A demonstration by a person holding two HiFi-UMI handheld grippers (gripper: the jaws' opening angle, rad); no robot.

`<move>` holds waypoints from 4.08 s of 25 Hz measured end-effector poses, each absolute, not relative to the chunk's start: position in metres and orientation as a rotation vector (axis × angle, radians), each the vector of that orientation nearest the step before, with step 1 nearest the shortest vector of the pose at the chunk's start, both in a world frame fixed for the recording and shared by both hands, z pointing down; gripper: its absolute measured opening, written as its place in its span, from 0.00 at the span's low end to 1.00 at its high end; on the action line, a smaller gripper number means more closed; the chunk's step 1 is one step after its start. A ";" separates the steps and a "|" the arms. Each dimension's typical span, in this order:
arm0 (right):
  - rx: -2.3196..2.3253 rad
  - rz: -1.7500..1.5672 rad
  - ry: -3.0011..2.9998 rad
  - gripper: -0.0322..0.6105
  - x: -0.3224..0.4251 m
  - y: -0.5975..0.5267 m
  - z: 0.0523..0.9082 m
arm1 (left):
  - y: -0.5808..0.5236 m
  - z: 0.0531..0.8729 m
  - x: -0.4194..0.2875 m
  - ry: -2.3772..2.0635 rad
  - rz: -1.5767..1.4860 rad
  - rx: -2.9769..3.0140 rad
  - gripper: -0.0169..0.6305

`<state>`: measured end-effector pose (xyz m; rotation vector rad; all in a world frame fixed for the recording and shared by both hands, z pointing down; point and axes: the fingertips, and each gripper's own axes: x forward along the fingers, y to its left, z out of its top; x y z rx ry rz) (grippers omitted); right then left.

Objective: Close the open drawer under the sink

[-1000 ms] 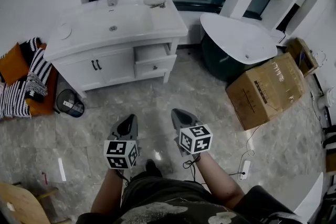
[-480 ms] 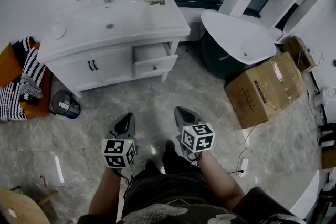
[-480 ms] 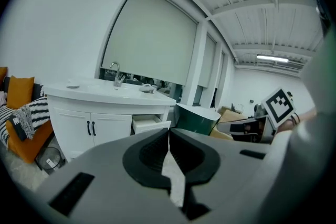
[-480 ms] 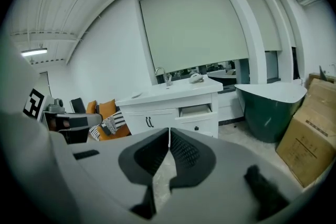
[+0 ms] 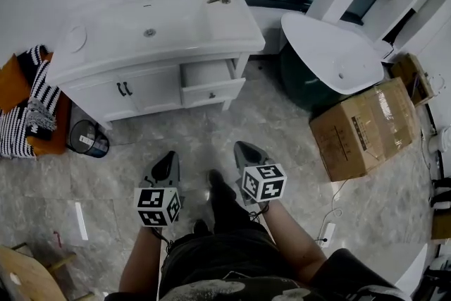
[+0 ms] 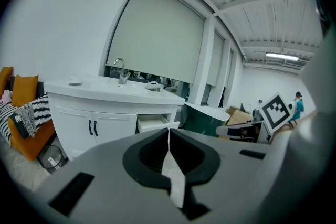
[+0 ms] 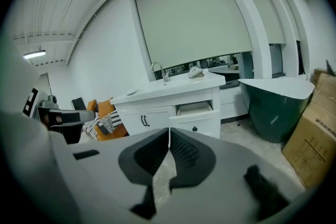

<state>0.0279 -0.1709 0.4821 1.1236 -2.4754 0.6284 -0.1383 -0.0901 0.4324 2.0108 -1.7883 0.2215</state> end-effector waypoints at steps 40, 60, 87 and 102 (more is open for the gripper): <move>1.028 0.730 -2.241 0.30 -0.066 -0.426 0.750 | -0.312 0.657 -0.206 -1.818 0.262 1.655 0.06; 0.978 0.623 -2.259 0.28 -0.103 -0.467 0.783 | -0.333 0.687 -0.200 -1.792 0.267 1.609 0.06; 1.048 0.652 -2.290 0.28 -0.120 -0.500 0.780 | -0.356 0.698 -0.198 -1.757 0.289 1.624 0.06; 1.030 0.642 -2.334 0.28 -0.150 -0.556 0.777 | -0.355 0.707 -0.199 -1.746 0.304 1.594 0.06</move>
